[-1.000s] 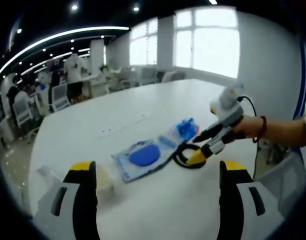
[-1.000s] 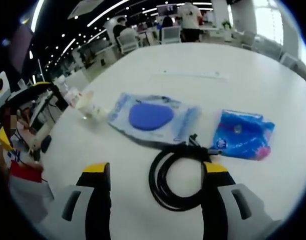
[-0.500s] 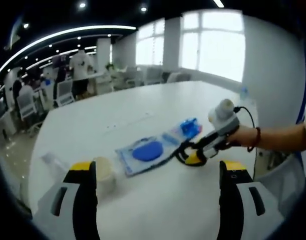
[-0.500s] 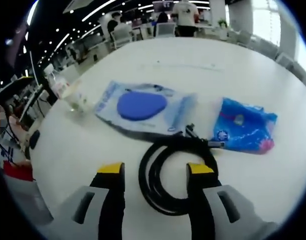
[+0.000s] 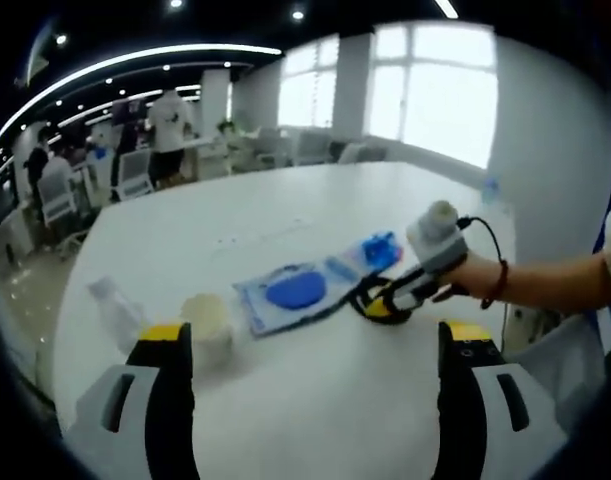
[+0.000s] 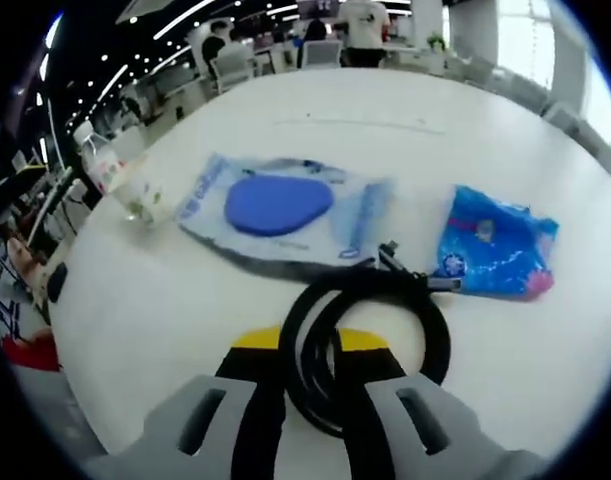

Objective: Arrange the tabletop items into an orderly group along one side of the table until the central work area is clear of visible clutter.

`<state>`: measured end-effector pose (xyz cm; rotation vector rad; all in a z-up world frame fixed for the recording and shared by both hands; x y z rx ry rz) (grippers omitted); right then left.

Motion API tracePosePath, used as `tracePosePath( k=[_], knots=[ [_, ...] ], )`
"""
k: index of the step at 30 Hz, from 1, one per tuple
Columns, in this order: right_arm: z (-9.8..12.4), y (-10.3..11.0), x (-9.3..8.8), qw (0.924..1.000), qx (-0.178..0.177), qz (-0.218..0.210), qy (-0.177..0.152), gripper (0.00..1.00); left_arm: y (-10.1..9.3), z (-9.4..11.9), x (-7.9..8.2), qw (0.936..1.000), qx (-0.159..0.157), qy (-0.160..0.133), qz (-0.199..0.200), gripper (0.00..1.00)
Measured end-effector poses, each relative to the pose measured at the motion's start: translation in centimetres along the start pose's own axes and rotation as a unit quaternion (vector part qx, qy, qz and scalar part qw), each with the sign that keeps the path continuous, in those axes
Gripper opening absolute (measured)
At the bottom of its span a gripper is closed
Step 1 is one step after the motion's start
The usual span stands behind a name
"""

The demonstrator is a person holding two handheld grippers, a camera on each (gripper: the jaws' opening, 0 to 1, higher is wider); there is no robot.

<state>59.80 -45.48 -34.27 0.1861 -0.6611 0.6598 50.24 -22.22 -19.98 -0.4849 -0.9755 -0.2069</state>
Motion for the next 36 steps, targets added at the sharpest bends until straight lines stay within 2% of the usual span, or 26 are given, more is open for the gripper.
tracePosePath(
  k=[5, 9, 24, 36],
  knots=[
    [0.4, -0.1, 0.1, 0.9993, -0.016, -0.034, -0.005, 0.11, 0.1, 0.3, -0.1, 1.0000, -0.001, -0.001, 0.001, 0.99],
    [1.1, -0.1, 0.5, 0.9994, -0.028, -0.013, -0.014, 0.06, 0.1, 0.3, -0.1, 1.0000, 0.000, 0.000, 0.000, 0.99],
    [3.8, -0.5, 0.7, 0.9972, -0.040, -0.046, -0.043, 0.04, 0.2, 0.5, -0.1, 1.0000, -0.002, -0.003, -0.001, 0.99],
    [6.6, -0.5, 1.0, 0.9964, -0.056, -0.029, -0.057, 0.04, 0.2, 0.6, -0.1, 1.0000, -0.005, -0.005, -0.002, 0.99]
  ],
)
Point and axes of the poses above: the point that each gripper's makers call its tool centre point, and the gripper's own axes: z roughly backward along the fingers, y roughly to its left, x roughly out of its top, the point moved 7 cm from there along z, roughly backward along the fingers, and after that the axes turned 14 degrees about z, right-handed, at the moved point
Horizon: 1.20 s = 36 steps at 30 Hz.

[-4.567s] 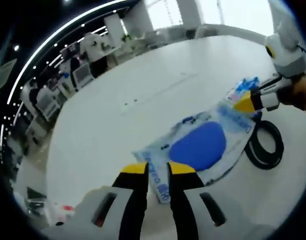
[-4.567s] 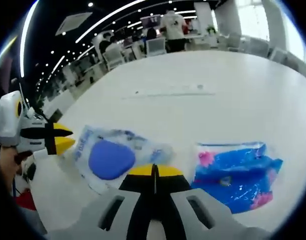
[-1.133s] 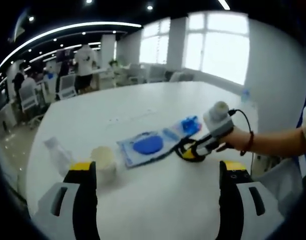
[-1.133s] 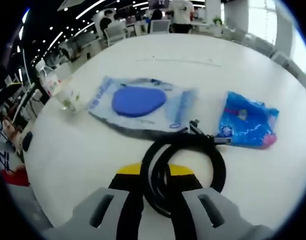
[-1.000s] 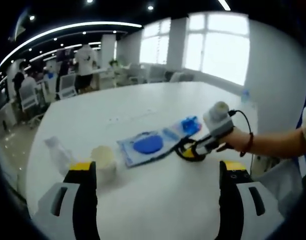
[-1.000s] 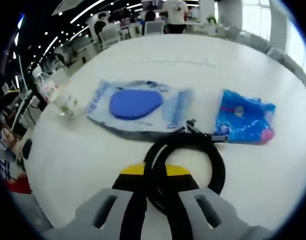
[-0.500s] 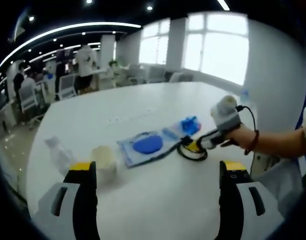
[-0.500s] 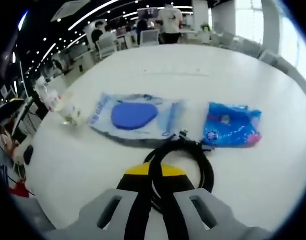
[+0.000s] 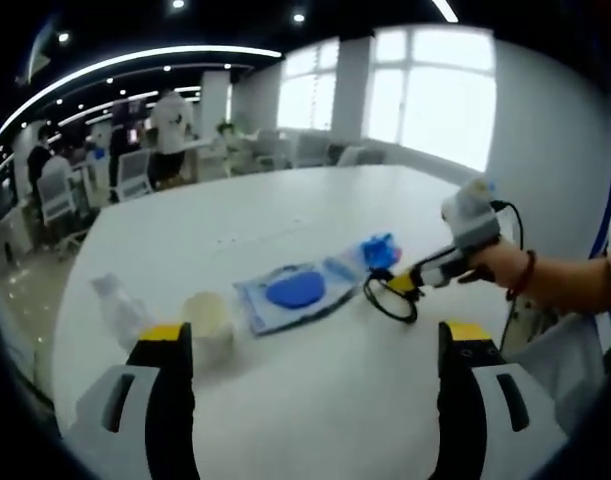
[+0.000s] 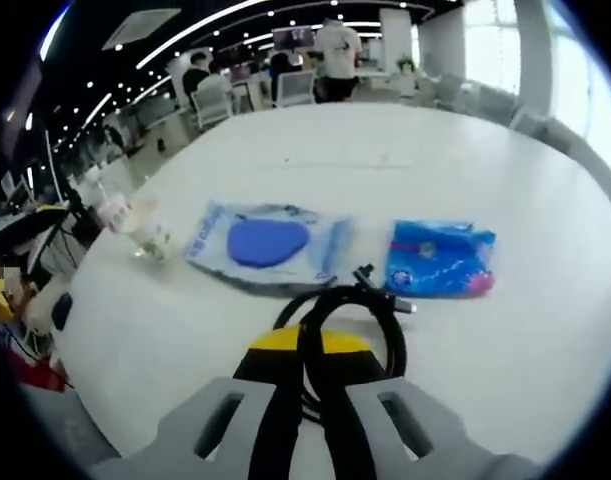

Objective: Arrange the tabletop items into an orderly group along one side of the table until the central work area is clear of visible clutter.

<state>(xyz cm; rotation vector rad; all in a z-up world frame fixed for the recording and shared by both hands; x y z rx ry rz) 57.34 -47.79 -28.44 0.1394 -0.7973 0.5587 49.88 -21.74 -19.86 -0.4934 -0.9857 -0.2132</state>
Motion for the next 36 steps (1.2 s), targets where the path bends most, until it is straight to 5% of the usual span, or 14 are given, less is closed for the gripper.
tracePosePath(
  k=[22, 36],
  knots=[
    [3.7, -0.3, 0.4, 0.9987, -0.015, 0.048, -0.008, 0.02, -0.2, 0.1, -0.2, 0.9999, -0.003, 0.011, -0.009, 0.99],
    [2.8, 0.1, 0.0, 0.9944, -0.014, 0.103, 0.019, 0.02, -0.4, 0.2, -0.4, 0.9998, -0.004, 0.014, -0.011, 0.99]
  ],
)
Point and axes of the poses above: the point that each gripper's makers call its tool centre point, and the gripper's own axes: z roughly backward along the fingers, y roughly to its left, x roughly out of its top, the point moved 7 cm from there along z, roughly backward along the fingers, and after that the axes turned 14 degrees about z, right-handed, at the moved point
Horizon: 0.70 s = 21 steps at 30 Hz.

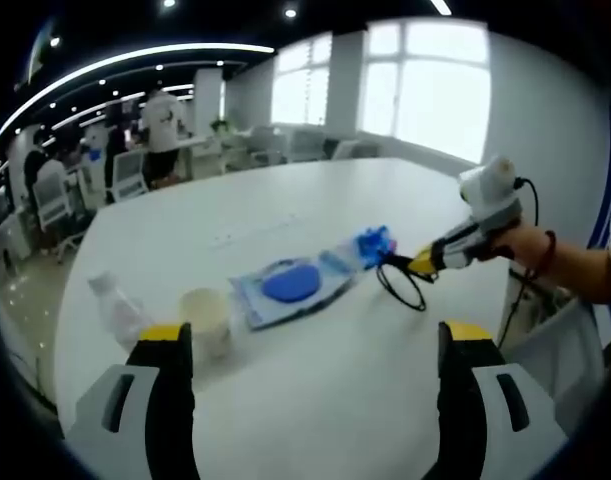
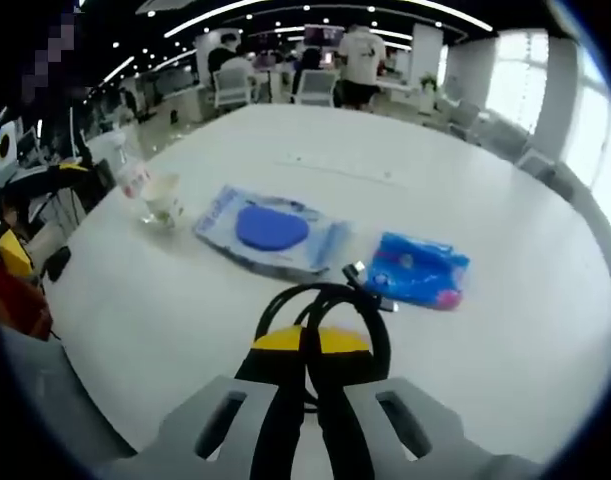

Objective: Arrange the tabletop items into an orderly group along one side of the table until the central work area is clear of visible clutter.

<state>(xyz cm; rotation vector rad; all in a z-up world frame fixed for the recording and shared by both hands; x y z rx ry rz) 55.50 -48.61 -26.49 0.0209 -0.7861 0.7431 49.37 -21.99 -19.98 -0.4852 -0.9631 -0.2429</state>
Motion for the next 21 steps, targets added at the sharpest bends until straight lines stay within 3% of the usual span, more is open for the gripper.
tracePosePath(
  k=[4, 10, 21],
  knots=[
    [-1.0, 0.4, 0.1, 0.9989, -0.007, 0.043, 0.016, 0.02, 0.2, 0.1, -0.2, 1.0000, 0.002, 0.000, 0.002, 0.99],
    [-2.4, 1.4, -0.2, 0.9968, 0.001, 0.074, 0.031, 0.02, 0.8, 0.2, -0.5, 0.9995, -0.001, -0.007, 0.032, 0.96],
    [-4.3, 2.4, -0.9, 0.9889, 0.009, 0.136, 0.059, 0.02, 1.2, -0.4, -1.1, 0.9993, 0.010, -0.005, 0.037, 0.93]
  ],
)
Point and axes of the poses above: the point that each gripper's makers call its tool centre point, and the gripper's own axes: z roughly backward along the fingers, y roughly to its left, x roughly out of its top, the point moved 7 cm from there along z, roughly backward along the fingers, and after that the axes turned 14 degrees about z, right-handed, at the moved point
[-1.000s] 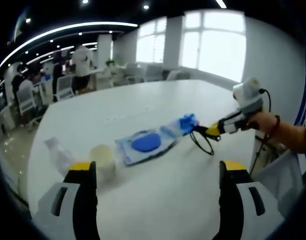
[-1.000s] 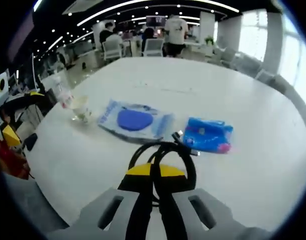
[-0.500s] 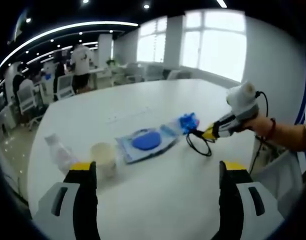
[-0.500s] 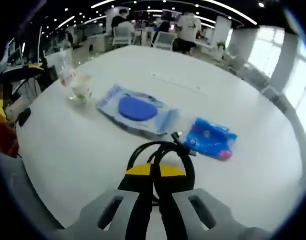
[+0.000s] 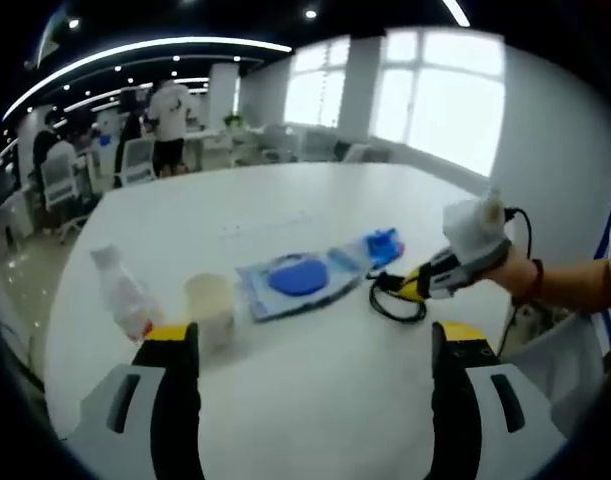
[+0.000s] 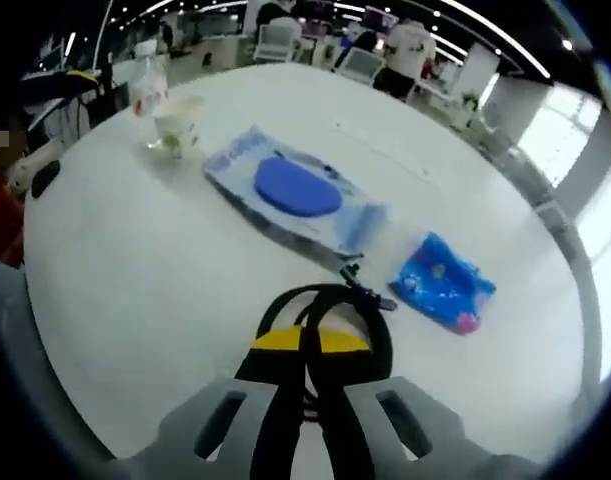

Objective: Arrange the tabletop items into an orderly group along one side of the table until the central work area is clear of visible clutter.

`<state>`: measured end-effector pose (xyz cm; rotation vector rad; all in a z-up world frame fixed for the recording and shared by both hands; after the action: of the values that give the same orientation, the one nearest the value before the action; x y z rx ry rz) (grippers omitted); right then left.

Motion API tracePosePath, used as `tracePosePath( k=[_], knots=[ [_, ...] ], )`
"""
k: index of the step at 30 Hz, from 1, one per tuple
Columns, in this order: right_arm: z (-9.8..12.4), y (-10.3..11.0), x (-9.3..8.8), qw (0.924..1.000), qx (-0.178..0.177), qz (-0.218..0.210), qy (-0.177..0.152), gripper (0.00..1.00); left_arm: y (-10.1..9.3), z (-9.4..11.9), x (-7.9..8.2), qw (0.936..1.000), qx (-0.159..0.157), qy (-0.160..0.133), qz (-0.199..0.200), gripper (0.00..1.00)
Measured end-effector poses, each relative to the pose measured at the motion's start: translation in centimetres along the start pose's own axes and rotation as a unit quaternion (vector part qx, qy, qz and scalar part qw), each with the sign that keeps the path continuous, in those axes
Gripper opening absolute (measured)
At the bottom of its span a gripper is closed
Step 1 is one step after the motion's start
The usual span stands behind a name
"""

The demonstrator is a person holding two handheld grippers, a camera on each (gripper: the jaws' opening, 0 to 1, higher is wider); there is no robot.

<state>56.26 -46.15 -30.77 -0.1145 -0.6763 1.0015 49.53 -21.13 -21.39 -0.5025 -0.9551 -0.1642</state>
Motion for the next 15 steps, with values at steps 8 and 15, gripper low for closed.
tracePosePath(
  k=[8, 15],
  knots=[
    [-0.46, 0.34, -0.38, 0.9995, 0.000, 0.030, 0.006, 0.03, 0.07, -0.46, -0.35, 1.0000, -0.003, 0.007, 0.006, 0.91],
    [-0.84, 0.57, -0.58, 0.9993, 0.003, 0.037, 0.009, 0.03, -0.04, -0.80, -0.91, 0.9999, -0.006, 0.015, 0.004, 0.88]
  ],
)
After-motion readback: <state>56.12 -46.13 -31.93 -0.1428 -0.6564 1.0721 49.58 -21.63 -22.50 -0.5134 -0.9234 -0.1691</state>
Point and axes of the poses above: the point that each gripper's makers call its tool centre point, and the gripper's own axes: z roughly backward along the fingers, y roughly to its left, x roughly out of its top, the point moved 7 cm from there along z, roughly backward along the fingers, and after that the axes turned 14 degrees about z, right-handed, at the moved point
